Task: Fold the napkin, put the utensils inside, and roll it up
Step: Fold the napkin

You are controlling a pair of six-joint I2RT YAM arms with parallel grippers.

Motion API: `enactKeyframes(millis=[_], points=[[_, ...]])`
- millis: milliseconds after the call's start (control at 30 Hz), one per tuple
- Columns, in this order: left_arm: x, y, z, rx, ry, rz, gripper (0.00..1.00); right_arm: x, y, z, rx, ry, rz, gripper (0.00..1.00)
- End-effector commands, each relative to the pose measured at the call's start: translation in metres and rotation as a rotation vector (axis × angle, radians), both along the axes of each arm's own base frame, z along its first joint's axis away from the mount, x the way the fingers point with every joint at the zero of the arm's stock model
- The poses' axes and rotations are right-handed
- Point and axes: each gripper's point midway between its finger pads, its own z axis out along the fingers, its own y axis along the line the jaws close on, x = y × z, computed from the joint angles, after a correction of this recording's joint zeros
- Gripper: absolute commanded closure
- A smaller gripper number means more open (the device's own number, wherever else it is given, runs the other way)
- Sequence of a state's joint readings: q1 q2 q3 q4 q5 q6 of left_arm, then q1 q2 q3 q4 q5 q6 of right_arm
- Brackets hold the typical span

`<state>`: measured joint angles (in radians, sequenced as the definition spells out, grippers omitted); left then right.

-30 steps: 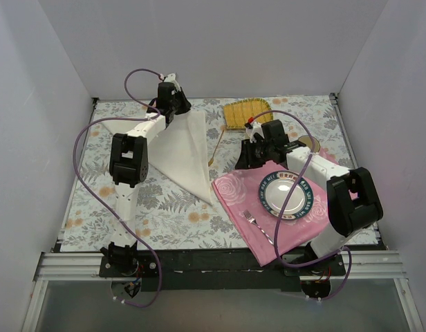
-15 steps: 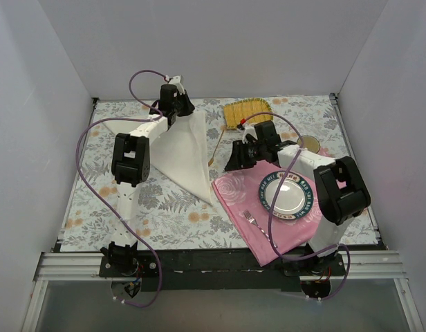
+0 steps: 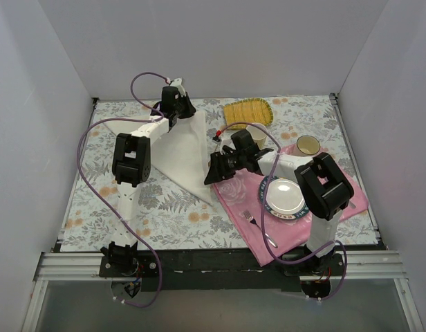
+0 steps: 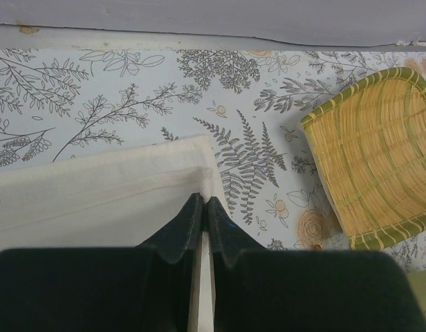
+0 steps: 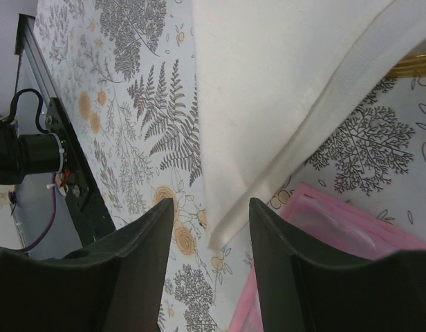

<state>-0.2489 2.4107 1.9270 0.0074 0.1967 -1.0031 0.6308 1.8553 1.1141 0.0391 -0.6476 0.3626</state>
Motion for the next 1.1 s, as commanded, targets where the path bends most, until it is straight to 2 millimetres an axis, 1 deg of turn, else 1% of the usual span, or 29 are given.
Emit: enactKeyframes(millis=[0, 133, 333, 433, 567, 600, 700, 800, 867, 933, 1067], points=[[-0.003, -0.011, 0.039, -0.030, -0.059, -0.020, 1.00, -0.012, 0.012, -0.005, 0.032, 0.013, 0.035, 0.46], [-0.002, -0.012, 0.043, -0.035, -0.065, -0.017, 1.00, -0.022, 0.014, -0.013, 0.020, 0.024, 0.046, 0.49], [-0.003, -0.012, 0.042, -0.039, -0.059, -0.015, 1.00, -0.036, 0.013, -0.026, 0.001, 0.045, 0.064, 0.50], [-0.004, -0.012, 0.039, -0.044, -0.050, -0.009, 1.00, -0.040, 0.012, -0.032, -0.007, 0.054, 0.066, 0.51], [-0.003, -0.013, 0.040, -0.056, -0.047, -0.003, 1.00, -0.045, 0.010, -0.039, -0.018, 0.063, 0.069, 0.54], [-0.002, -0.012, 0.038, -0.054, -0.044, 0.001, 1.00, -0.045, 0.009, -0.040, -0.018, 0.065, 0.069, 0.57], [-0.002, -0.011, 0.038, -0.051, -0.045, 0.005, 1.00, -0.049, 0.009, -0.042, -0.018, 0.075, 0.074, 0.61], [-0.001, -0.012, 0.037, -0.058, -0.042, 0.006, 1.00, -0.051, 0.010, -0.041, -0.011, 0.075, 0.076, 0.70], [-0.001, -0.014, 0.036, -0.062, -0.040, 0.003, 1.00, -0.051, 0.011, -0.041, -0.004, 0.080, 0.073, 0.75], [0.000, -0.014, 0.034, -0.073, -0.032, 0.014, 1.00, -0.056, 0.013, -0.042, 0.001, 0.091, 0.083, 0.80], [0.004, -0.015, 0.028, -0.087, -0.018, 0.043, 1.00, -0.060, 0.014, -0.044, 0.016, 0.105, 0.078, 0.86]])
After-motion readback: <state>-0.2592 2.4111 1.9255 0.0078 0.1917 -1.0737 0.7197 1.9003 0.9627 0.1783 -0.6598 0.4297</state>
